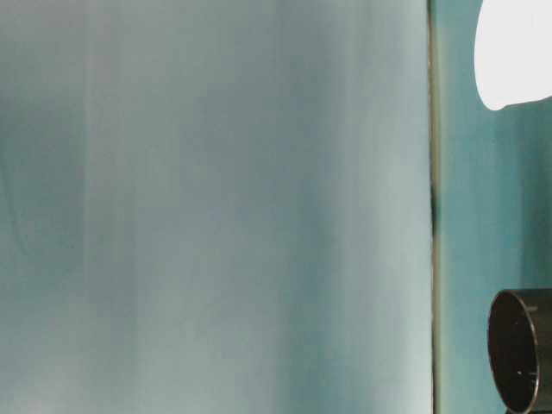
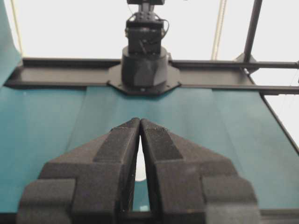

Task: Put a paper cup into the cup holder on your left arm.
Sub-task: 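Move the left gripper toward the black mug's handle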

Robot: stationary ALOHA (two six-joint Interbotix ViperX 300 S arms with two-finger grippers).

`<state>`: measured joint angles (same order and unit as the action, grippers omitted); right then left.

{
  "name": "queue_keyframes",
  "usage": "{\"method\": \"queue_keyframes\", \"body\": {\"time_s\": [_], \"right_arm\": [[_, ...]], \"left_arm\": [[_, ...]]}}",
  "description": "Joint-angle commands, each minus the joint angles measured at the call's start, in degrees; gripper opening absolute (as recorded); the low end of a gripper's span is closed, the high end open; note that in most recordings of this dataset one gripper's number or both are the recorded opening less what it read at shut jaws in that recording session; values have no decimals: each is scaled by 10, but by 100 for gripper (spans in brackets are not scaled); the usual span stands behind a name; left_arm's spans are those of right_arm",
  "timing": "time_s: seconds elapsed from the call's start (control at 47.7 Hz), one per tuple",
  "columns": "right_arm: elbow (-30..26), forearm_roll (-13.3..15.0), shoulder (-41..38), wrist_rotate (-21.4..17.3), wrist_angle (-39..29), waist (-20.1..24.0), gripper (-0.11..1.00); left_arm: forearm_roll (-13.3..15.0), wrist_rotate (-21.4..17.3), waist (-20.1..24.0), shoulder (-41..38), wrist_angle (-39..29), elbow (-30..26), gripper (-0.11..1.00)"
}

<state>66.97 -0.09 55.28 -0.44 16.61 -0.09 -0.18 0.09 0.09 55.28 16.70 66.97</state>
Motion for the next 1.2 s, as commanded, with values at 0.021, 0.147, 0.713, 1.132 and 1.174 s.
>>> {"method": "queue_keyframes", "body": {"time_s": [0.021,0.147,0.713,1.132,1.174], "right_arm": [[-8,-5,-9,-1,-6,7,16],[-24,-11,-16,-10,-74,7,5],[-45,-14,-25,-15,-237,6,-2],[-52,-14,-69,-54,-367,-6,-2],[-53,-14,-74,-57,-372,-5,-2]], "left_arm": [[-6,7,-7,-11,-20,-22,16],[-6,7,-7,-19,-70,-43,3],[-6,50,-5,-99,-272,-51,3],[-7,50,2,-185,-335,-63,3],[-7,50,4,-190,-335,-62,3]]}}
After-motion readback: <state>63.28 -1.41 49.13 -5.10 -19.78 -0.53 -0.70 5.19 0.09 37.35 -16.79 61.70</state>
